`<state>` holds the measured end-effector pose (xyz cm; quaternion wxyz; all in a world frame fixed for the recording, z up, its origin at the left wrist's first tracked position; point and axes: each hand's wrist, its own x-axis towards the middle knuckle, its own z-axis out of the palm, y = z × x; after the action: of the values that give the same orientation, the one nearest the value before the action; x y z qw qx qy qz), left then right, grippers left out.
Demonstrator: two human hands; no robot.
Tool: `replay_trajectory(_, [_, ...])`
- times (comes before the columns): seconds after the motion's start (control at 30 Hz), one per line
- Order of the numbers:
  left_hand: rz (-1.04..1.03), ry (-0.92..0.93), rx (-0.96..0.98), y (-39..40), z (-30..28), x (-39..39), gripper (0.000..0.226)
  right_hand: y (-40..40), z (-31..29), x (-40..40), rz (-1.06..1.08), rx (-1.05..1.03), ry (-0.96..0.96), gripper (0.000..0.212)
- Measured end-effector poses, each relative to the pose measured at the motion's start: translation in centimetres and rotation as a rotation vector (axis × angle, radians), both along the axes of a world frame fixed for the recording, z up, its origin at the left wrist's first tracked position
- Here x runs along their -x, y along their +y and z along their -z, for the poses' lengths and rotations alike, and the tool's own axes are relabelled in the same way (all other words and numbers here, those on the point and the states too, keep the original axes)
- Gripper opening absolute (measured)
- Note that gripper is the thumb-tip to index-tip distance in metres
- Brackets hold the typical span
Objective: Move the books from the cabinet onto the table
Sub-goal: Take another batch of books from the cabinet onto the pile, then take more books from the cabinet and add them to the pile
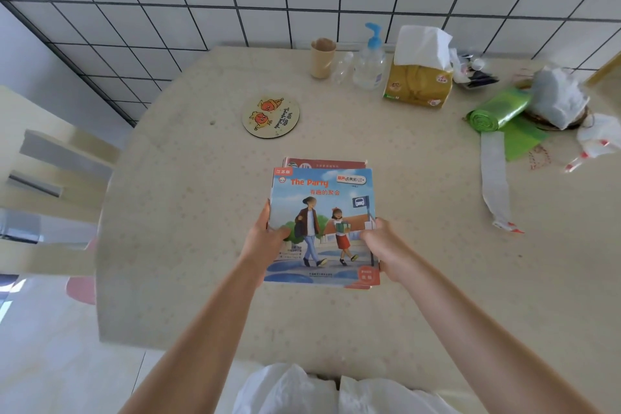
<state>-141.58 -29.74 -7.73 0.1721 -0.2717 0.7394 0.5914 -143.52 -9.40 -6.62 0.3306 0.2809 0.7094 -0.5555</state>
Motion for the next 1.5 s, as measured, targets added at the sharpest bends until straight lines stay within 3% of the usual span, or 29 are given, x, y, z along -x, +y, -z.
replay_trajectory(0.23, [-0.001, -0.007, -0.089, -1.1, -0.3, 0.4, 0.044, 0.0, -0.8, -1.1, -0.027, 0.011, 0.045, 0.016])
replay_trajectory(0.33, [-0.056, 0.040, 0.111, -1.3, -1.2, 0.8, 0.042, 0.5, -1.3, -2.5, -0.098, -0.095, 0.104, 0.011])
replay_trajectory(0.43, [0.033, 0.177, 0.383, -0.8, -1.9, 1.4, 0.056, 1.6, -1.7, -3.8, -0.094, -0.245, 0.181, 0.043])
replay_trajectory(0.53, [0.222, 0.348, 0.532, 0.7, -2.4, 1.3, 0.059, 3.2, -2.0, -4.2, -0.030, -0.359, 0.272, 0.046])
replay_trajectory(0.83, [0.580, 0.542, 0.361, 6.1, -2.3, -1.4, 0.041, 4.6, -3.5, -9.0, 0.199, -0.520, 0.456, 0.035])
replay_trajectory(1.0, [0.951, 0.550, 0.188, 9.7, -0.8, -6.4, 0.040, 4.1, -1.6, -17.3, 0.391, -0.613, 0.356, 0.035])
replay_trajectory(1.37, [1.616, 0.484, 0.102, 15.7, 1.1, -19.3, 0.033, 1.9, -1.8, -37.0, 0.946, -0.693, 0.142, 0.037])
replay_trajectory(1.5, [1.835, 0.558, 0.028, 18.5, 0.9, -25.0, 0.033, 0.0, -1.8, -44.2, 1.175, -0.729, 0.095, 0.036])
